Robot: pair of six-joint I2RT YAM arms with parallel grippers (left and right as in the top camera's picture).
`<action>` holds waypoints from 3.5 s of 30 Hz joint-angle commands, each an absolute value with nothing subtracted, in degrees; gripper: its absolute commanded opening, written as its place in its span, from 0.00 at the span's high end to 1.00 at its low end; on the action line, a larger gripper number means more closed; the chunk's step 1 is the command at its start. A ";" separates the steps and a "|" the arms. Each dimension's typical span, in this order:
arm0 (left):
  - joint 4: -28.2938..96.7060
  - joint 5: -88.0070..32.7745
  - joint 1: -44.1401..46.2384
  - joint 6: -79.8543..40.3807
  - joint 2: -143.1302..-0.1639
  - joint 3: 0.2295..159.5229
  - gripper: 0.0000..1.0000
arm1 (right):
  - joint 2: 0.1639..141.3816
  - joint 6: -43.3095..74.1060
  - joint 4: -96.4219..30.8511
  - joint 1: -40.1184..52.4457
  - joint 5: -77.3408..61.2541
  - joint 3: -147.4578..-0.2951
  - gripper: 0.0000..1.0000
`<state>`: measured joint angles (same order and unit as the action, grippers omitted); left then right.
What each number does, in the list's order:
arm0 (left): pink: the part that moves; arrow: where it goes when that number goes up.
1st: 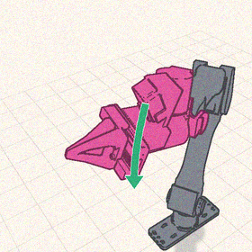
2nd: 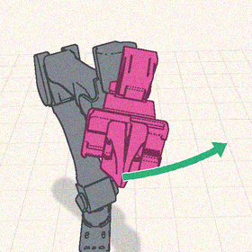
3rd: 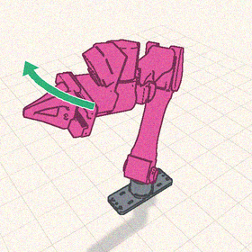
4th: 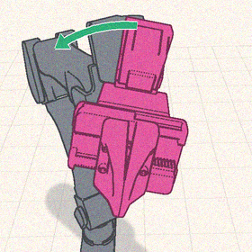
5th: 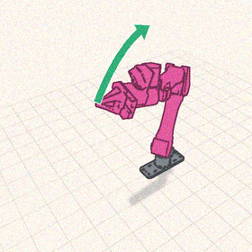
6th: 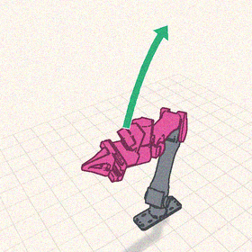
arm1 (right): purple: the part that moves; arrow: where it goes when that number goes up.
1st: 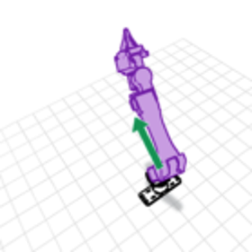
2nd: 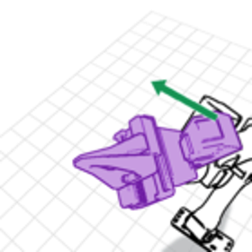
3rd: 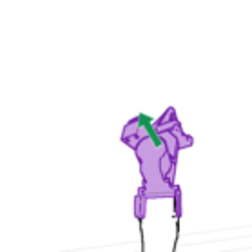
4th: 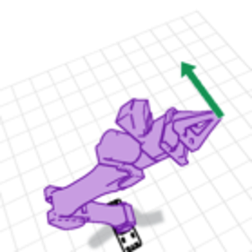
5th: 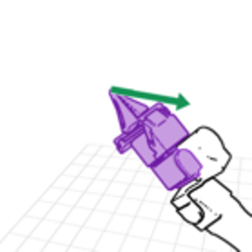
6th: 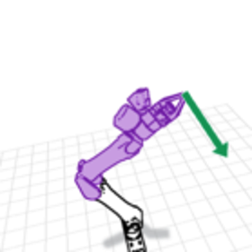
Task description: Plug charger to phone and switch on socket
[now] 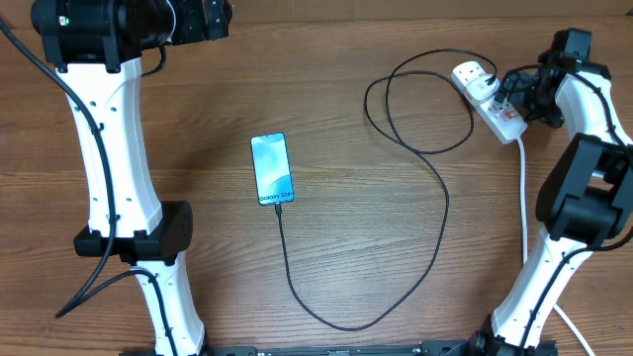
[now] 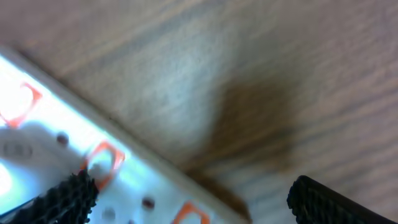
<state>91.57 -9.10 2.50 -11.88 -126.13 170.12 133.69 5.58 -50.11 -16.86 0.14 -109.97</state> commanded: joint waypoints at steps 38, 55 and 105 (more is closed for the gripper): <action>91.55 -8.56 2.17 -11.60 -125.89 169.93 0.00 | 85.89 4.64 -97.03 -8.62 -15.38 -140.77 0.00; 91.55 -8.56 2.17 -11.60 -125.89 169.93 0.00 | 81.97 4.40 -97.03 -8.64 -17.41 -140.75 0.00; 91.55 -8.56 2.17 -11.60 -125.89 169.93 0.00 | 12.71 4.43 2.13 4.93 -0.91 -15.07 0.00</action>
<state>91.57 -9.10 2.48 -11.88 -126.13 170.12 16.21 4.47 1.13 4.51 -1.85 -18.81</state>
